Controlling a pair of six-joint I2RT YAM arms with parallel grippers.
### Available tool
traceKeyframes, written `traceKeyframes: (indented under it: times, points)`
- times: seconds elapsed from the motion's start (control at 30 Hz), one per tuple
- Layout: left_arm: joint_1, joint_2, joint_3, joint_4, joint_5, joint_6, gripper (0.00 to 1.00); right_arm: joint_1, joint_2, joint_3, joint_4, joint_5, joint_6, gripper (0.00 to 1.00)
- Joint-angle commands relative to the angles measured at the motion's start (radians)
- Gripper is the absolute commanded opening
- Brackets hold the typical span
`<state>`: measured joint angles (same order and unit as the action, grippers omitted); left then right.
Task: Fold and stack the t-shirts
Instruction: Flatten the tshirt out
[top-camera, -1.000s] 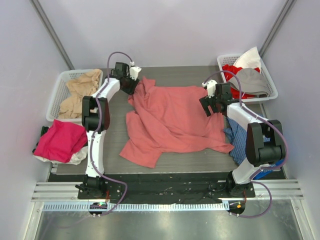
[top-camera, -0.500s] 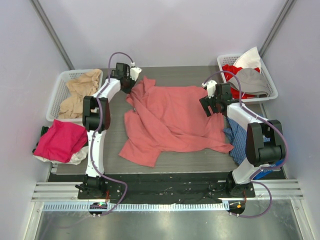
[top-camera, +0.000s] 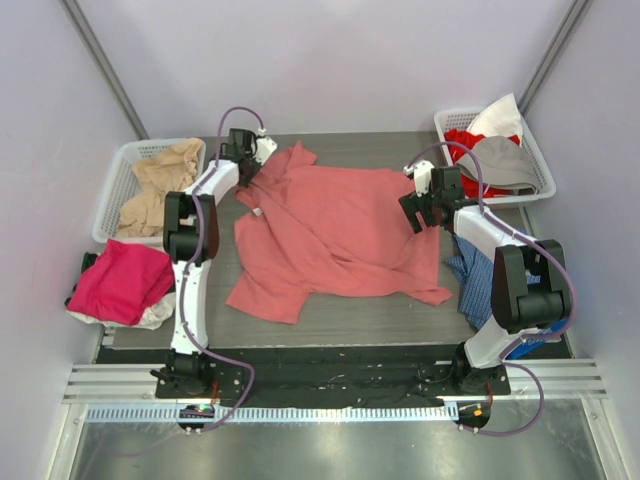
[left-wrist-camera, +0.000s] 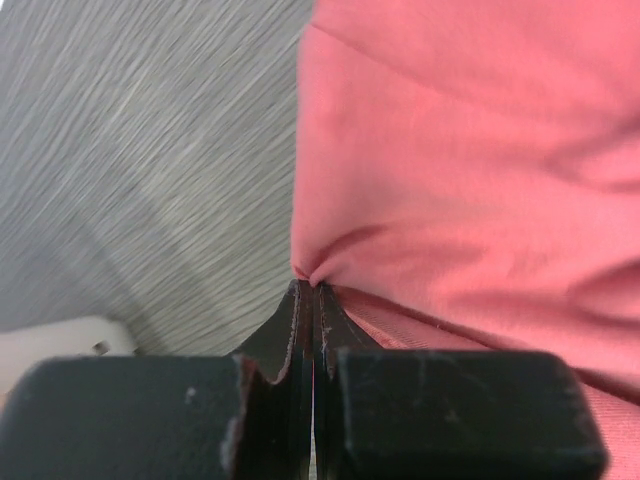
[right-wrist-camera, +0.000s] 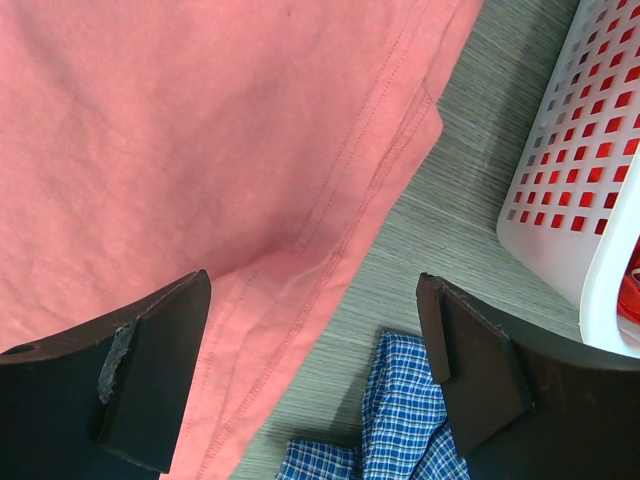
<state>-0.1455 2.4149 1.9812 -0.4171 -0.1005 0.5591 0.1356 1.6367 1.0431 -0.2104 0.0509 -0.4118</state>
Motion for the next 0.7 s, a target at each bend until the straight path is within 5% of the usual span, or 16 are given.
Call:
traceKeyframes:
  times: [0.0, 0.43, 0.57, 0.67]
  points:
    - [0.024, -0.057, -0.022, 0.023, -0.097, 0.061, 0.0, 0.007, -0.023, 0.012, 0.017, 0.017, 0.015, 0.92]
    - [0.029, -0.165, -0.099, 0.051, -0.078, 0.006, 0.01, 0.021, 0.012, 0.049, -0.007, 0.058, 0.03, 0.91]
    - [0.021, -0.177, -0.015, 0.044, -0.033, -0.059, 0.52, 0.03, 0.014, 0.046, -0.01, 0.053, 0.034, 0.91]
    - [0.014, -0.159, 0.071, 0.031, 0.017, -0.088, 0.68, 0.035, 0.015, 0.048, -0.012, 0.052, 0.034, 0.91]
